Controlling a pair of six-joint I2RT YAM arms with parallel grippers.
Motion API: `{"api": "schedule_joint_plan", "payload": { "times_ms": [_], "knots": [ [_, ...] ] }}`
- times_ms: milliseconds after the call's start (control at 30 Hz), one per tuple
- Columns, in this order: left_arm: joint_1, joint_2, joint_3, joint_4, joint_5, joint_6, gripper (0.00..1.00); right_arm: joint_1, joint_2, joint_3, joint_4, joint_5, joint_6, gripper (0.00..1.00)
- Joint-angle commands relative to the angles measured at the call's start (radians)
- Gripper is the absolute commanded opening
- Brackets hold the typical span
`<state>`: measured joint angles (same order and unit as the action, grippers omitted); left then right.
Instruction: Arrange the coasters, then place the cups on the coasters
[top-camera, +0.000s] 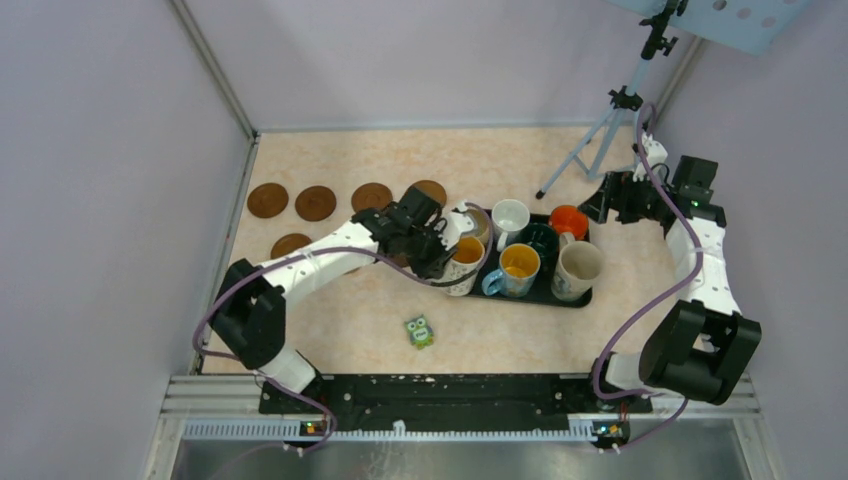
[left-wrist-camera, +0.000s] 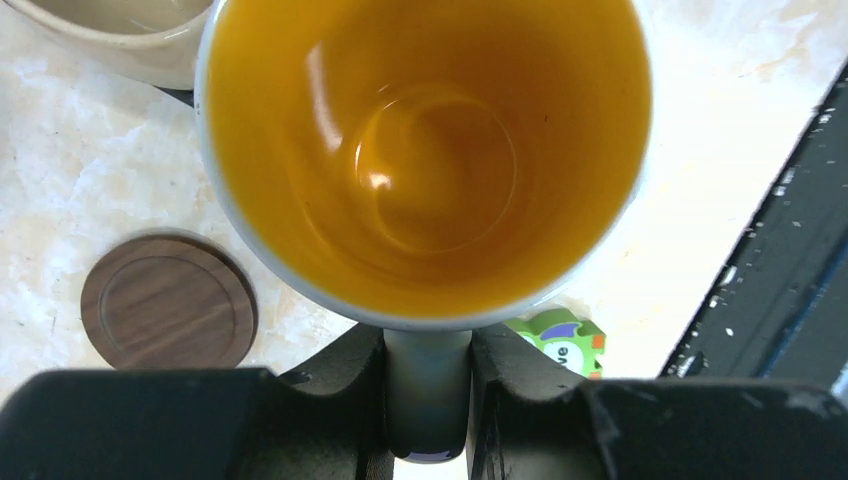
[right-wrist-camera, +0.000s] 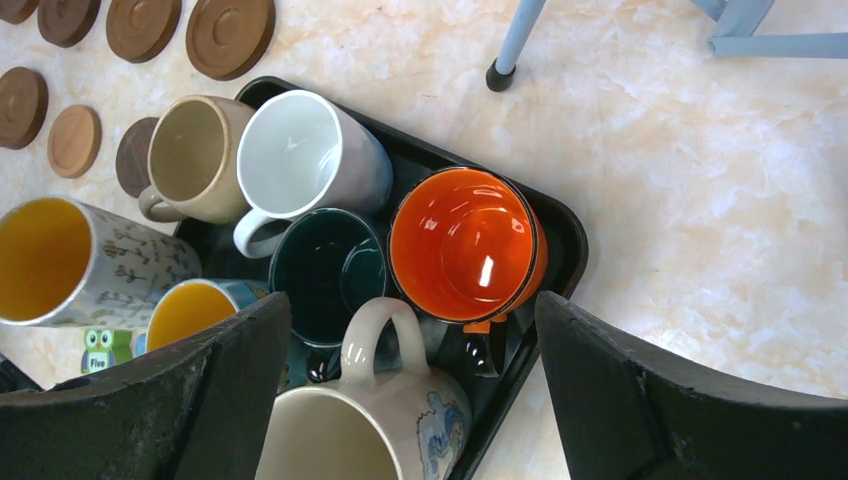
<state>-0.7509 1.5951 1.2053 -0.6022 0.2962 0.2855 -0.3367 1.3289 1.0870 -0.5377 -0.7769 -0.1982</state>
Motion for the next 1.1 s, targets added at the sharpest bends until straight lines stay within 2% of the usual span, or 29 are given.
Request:
{"api": "schedule_joint_plan", "payload": {
  "times_ms": [0, 267, 567, 767, 933, 1067],
  "knots": [
    [0.060, -0.122, 0.010, 0.068, 0.159, -0.015, 0.00, -0.002, -0.002, 0.000, 0.030, -0.021, -0.003, 0.91],
    [0.192, -0.190, 0.011, 0.111, 0.254, -0.022, 0.00, -0.002, 0.001, -0.001, 0.029, -0.019, -0.004, 0.91],
    [0.329, -0.241, 0.058, 0.182, 0.256, -0.046, 0.00, -0.002, 0.007, -0.001, 0.029, -0.027, -0.004, 0.91],
    [0.373, -0.185, 0.083, 0.265, 0.180, 0.020, 0.00, -0.002, 0.012, -0.001, 0.027, -0.040, -0.003, 0.91],
    [0.378, -0.102, 0.121, 0.373, 0.141, 0.092, 0.00, -0.002, 0.012, -0.006, 0.025, -0.040, -0.005, 0.91],
    [0.378, -0.020, 0.178, 0.394, 0.079, 0.127, 0.00, -0.002, 0.013, -0.008, 0.023, -0.042, -0.006, 0.91]
  ]
}}
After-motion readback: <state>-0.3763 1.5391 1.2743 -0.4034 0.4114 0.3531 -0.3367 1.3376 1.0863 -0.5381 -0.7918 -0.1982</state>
